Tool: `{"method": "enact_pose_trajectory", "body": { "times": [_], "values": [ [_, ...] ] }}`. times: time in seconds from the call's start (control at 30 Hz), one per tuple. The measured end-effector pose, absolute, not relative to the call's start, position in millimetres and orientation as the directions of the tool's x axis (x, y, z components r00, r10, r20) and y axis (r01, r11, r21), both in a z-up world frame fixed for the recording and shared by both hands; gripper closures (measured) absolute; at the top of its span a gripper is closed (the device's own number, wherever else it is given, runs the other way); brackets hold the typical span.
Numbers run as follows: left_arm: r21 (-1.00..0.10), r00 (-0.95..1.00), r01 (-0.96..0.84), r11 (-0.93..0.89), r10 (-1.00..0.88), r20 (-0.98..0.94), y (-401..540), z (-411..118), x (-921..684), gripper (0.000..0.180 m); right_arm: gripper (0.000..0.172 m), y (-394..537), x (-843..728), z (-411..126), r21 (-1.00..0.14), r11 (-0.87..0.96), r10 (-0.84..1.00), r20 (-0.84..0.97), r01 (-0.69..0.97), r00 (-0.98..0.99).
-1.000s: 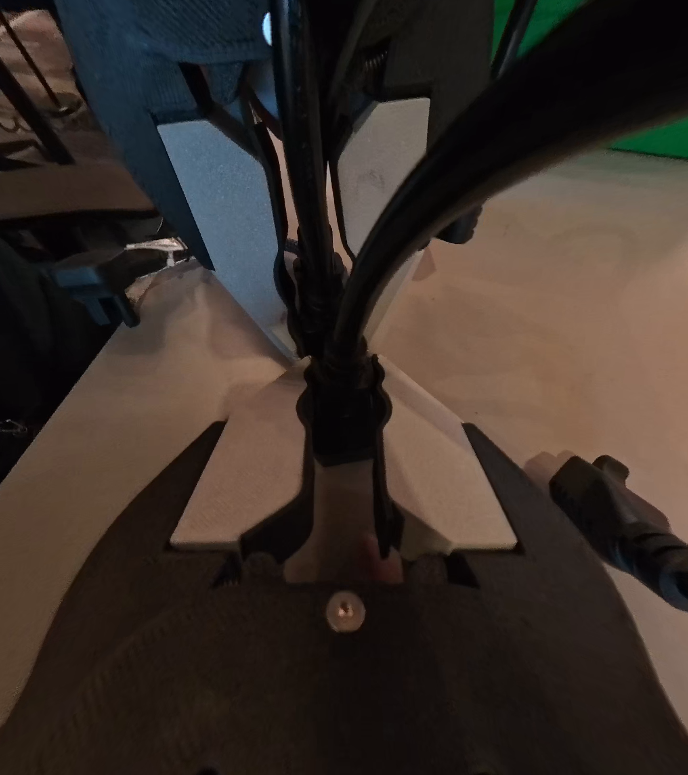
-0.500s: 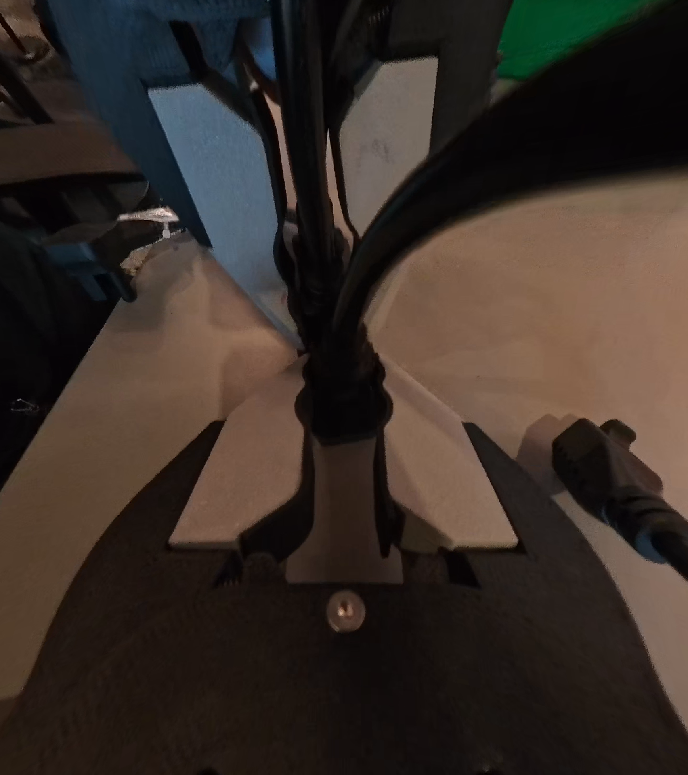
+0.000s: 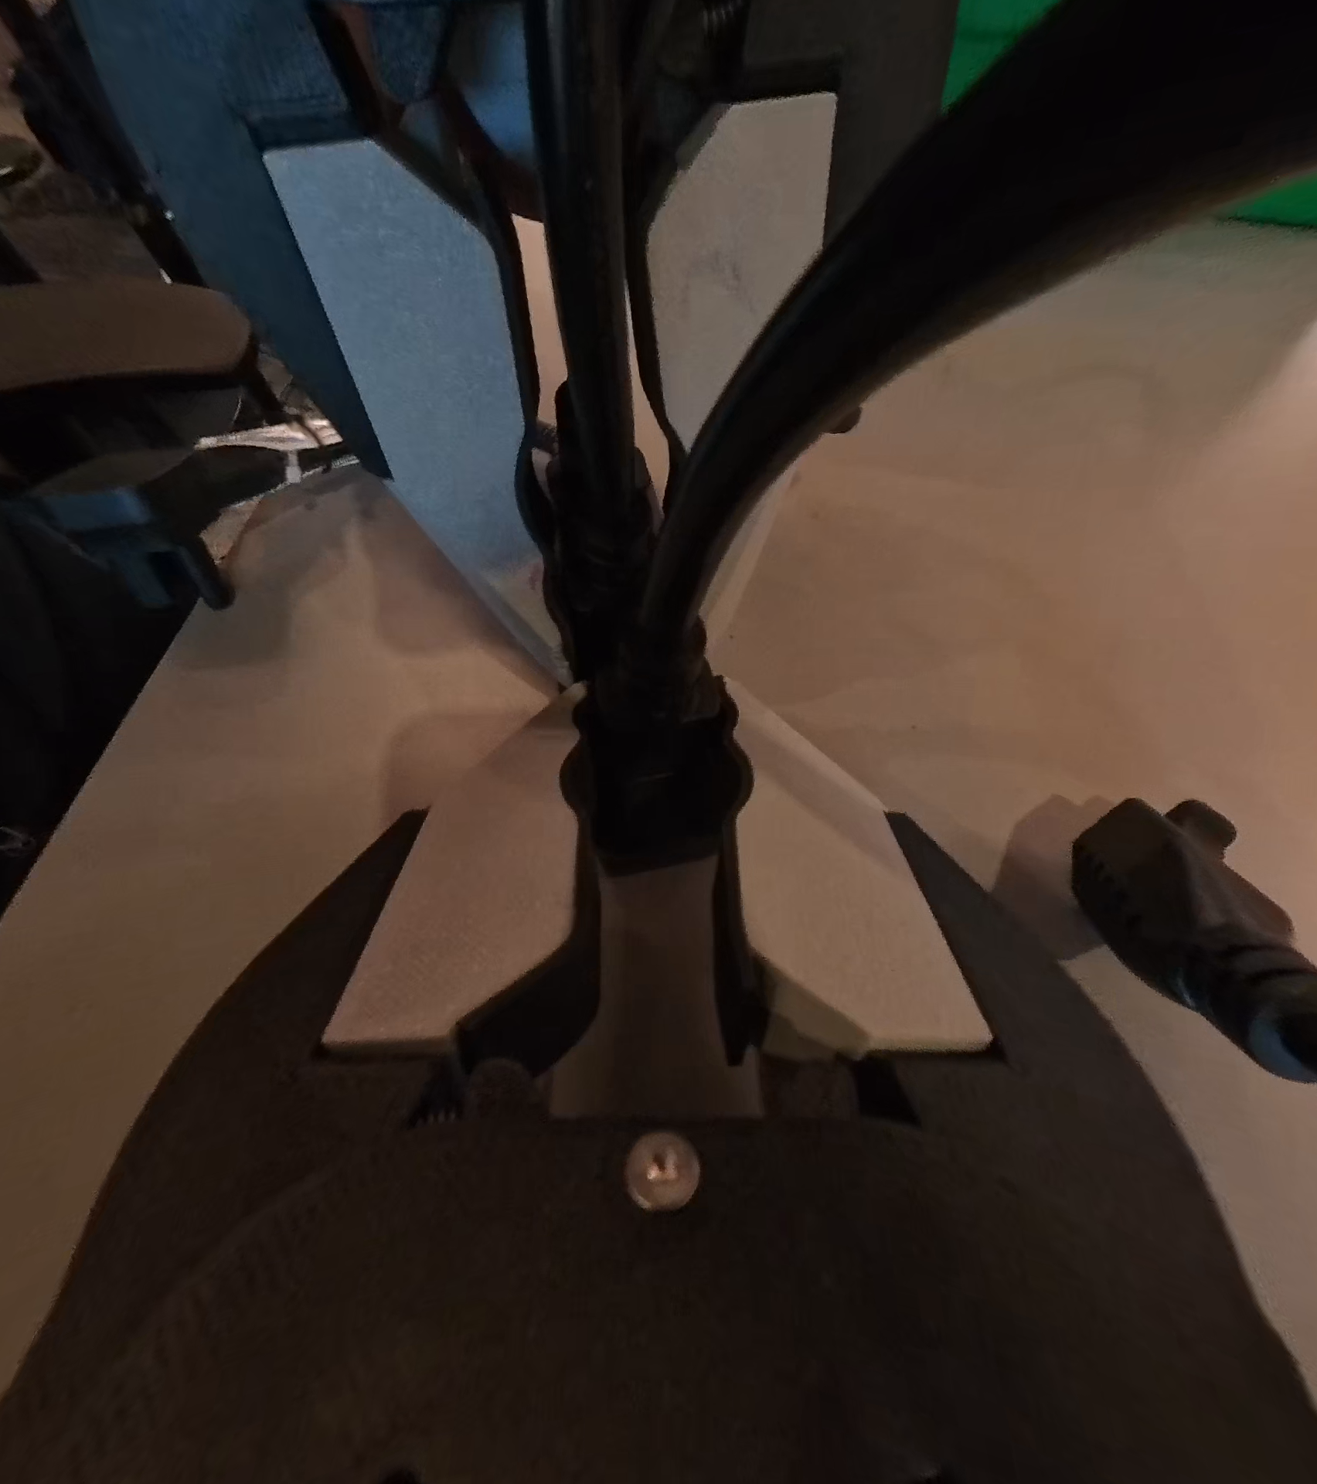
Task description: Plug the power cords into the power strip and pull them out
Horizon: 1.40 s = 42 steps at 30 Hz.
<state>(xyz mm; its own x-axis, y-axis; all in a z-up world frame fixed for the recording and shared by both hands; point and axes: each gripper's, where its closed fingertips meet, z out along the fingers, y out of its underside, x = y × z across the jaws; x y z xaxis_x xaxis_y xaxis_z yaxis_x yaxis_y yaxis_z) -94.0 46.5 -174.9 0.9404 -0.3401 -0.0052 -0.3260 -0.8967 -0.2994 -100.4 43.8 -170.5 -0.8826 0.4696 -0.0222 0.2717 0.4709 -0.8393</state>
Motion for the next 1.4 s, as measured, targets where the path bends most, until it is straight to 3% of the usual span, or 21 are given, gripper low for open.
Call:
{"method": "enact_pose_trajectory", "body": {
  "times": [0.33, 0.57, 0.87, 1.2, 1.4],
  "values": [
    [-0.264, 0.947, -0.315, -0.912, -0.319, -0.029, 40.0, -174.7, -100.8, 0.157, 0.153, 34.3, -107.9, -164.3, -0.851, 0.422, 0.502, -0.069, 0.314, -0.862],
    [-0.415, 0.959, -0.258, -0.873, -0.282, -0.004, 45.4, -166.6, -102.2, 0.156, 0.153, 38.9, -111.1, -150.8, -0.890, 0.322, 0.466, -0.147, 0.322, -0.873],
    [-0.278, 0.960, -0.271, -0.922, -0.280, -0.004, 39.8, -175.0, -111.5, 0.156, 0.151, 37.1, -119.6, -162.0, -0.860, 0.367, 0.492, -0.144, 0.355, -0.859],
    [-0.365, 0.963, -0.244, -0.898, -0.270, 0.020, 45.6, -174.1, -106.5, 0.155, 0.150, 44.4, -114.7, -163.9, -0.863, 0.404, 0.462, -0.093, 0.303, -0.882],
    [-0.359, 0.962, -0.239, -0.902, -0.270, 0.036, 45.3, -174.1, -106.4, 0.154, 0.151, 49.5, -113.7, -155.8, -0.888, 0.381, 0.465, -0.056, 0.257, -0.883]
  ]
}}
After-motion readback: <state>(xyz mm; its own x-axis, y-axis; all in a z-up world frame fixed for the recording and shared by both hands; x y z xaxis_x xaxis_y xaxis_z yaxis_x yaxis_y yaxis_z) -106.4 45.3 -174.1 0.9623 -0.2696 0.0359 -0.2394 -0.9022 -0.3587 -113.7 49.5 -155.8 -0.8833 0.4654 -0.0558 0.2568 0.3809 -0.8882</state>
